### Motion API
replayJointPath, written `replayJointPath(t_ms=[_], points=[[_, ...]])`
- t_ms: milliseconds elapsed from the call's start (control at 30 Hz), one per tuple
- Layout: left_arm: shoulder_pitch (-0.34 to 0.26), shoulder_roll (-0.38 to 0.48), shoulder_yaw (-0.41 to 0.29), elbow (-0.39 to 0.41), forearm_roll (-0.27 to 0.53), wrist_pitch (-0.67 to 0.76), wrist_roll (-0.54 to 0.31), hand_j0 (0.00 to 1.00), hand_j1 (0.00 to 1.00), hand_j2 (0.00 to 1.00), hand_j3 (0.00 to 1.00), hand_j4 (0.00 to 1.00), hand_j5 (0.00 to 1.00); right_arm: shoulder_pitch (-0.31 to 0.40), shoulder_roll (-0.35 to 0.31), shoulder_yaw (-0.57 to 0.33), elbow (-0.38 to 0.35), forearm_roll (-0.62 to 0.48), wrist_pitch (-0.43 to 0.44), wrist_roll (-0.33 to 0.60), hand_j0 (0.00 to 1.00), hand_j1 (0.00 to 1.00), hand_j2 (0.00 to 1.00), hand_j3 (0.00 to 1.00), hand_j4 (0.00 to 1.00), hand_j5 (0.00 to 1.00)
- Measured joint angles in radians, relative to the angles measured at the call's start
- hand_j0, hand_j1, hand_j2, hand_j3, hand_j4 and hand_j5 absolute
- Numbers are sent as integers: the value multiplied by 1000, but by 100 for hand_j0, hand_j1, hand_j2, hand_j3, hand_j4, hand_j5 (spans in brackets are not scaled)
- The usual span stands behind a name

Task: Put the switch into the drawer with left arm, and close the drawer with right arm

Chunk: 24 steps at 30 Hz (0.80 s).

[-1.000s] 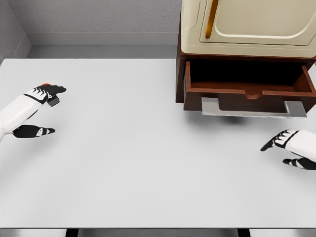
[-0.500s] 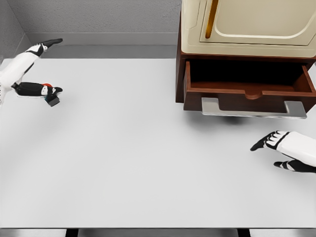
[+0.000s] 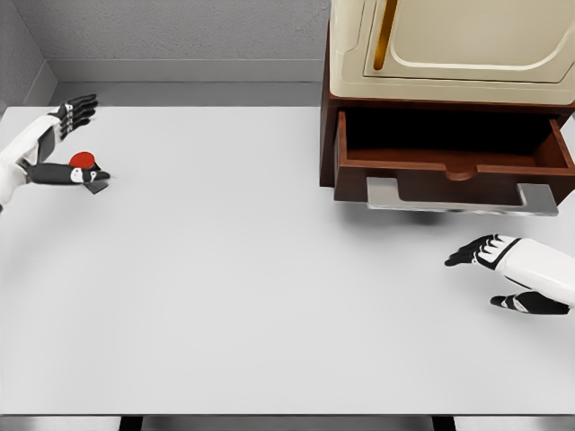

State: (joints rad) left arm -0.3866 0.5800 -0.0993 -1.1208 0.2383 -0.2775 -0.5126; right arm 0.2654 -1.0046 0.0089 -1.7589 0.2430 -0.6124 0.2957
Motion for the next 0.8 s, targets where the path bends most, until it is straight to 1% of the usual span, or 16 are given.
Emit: replayJointPath(t_ms=[100,167,267,333,400,467,600,633,800], points=[[-29,-9,1,63,-8,9,3,100,100,100,100,100,100,-2,0,-1,3,3,0,0,85,85,85,85,85,85],[-37,-22,3,98,-46,12,12,100,100,100,100,100,100,-5,0,-1,4,5,0,1,83,83,83,83,83,83],[-37,-34,11,129,-91,11,38,100,100,100,100,100,100,-9,-1,-1,3,4,0,13,83,83,83,83,83,83],[-37,-44,16,147,-136,7,65,100,100,100,100,100,100,-9,-2,-2,1,1,0,17,83,83,83,83,83,83],[-37,-52,26,158,-162,7,99,100,100,100,100,100,100,-9,-2,-1,0,-1,0,19,83,83,83,83,83,83],[-63,-57,34,180,-175,9,117,100,100,100,100,100,100,-9,-2,-2,-2,-1,0,20,83,83,83,83,83,83],[-74,-72,38,217,-194,10,133,100,100,100,100,100,100,-8,-1,-2,-4,-2,0,37,83,83,83,83,83,83],[-83,-84,39,227,-198,10,135,100,100,100,100,100,100,-8,-1,-2,-4,-2,0,40,83,83,83,83,83,83],[-84,-148,71,276,-202,4,160,100,100,100,100,100,100,-8,1,-3,-5,-6,0,46,82,82,82,82,82,82]])
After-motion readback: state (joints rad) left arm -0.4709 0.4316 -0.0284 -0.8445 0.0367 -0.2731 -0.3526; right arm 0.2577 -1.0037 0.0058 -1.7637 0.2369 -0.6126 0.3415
